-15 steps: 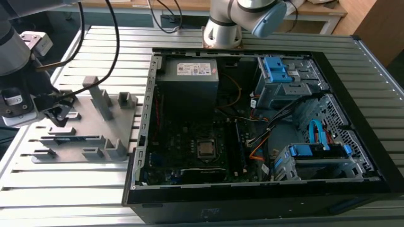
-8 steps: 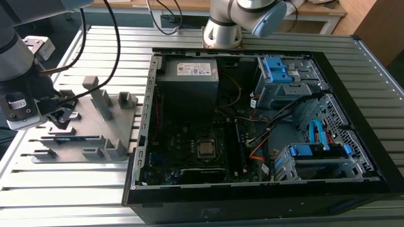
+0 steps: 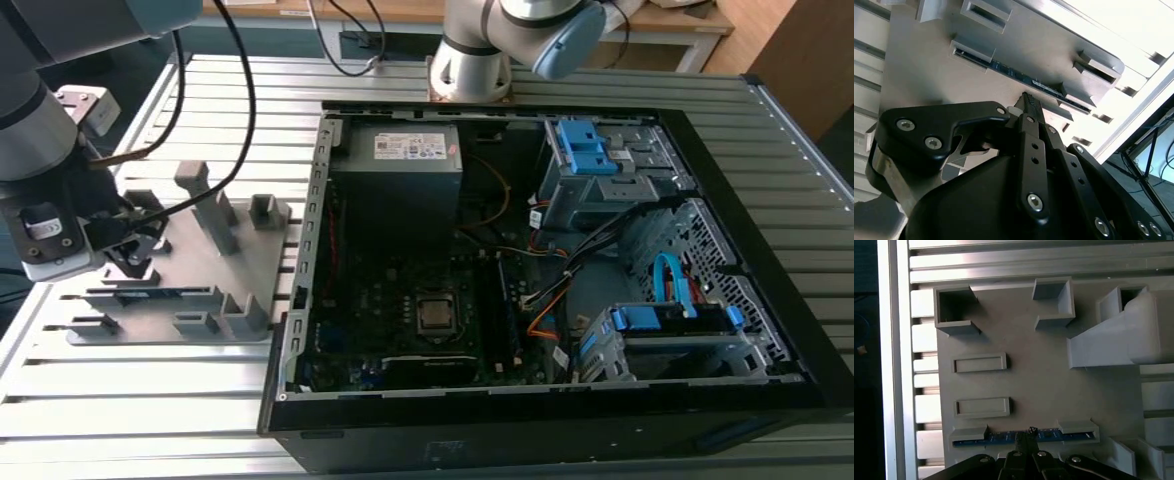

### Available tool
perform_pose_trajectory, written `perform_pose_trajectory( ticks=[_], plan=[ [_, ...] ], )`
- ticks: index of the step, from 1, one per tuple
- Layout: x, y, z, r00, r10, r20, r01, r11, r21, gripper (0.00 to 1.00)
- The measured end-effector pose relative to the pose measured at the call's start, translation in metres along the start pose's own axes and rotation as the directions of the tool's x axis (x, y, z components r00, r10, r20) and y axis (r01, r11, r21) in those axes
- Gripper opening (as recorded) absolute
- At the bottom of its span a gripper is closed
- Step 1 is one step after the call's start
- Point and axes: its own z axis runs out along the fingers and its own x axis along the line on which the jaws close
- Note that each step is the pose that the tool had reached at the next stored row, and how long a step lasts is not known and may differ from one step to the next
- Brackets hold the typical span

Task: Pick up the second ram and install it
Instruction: 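Reach for the second ram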

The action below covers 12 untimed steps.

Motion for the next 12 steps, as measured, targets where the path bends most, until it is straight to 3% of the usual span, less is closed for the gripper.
perform_pose_trajectory(
  ticks=[12],
  plan=[
    [0.0047, -0.0011, 0.0190, 1.0000, 0.000, 0.0002, 0.000, 1.0000, 0.0000, 0.10]
  ],
)
